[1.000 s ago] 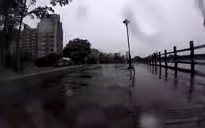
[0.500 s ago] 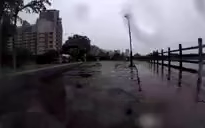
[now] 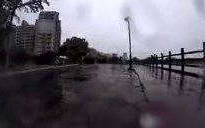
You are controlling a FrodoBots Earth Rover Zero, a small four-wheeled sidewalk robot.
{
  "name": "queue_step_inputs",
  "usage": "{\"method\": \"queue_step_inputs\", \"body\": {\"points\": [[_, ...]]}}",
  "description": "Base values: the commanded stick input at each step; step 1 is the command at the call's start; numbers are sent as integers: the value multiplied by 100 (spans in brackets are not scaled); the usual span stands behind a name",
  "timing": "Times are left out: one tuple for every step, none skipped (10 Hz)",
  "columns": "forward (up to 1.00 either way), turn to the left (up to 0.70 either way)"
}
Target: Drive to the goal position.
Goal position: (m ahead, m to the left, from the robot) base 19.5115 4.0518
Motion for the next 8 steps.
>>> {"method": "queue_step_inputs", "body": {"points": [[100, 0], [100, 0], [100, 0], [100, 0], [100, 0], [100, 0], [100, 0], [100, 0]]}}
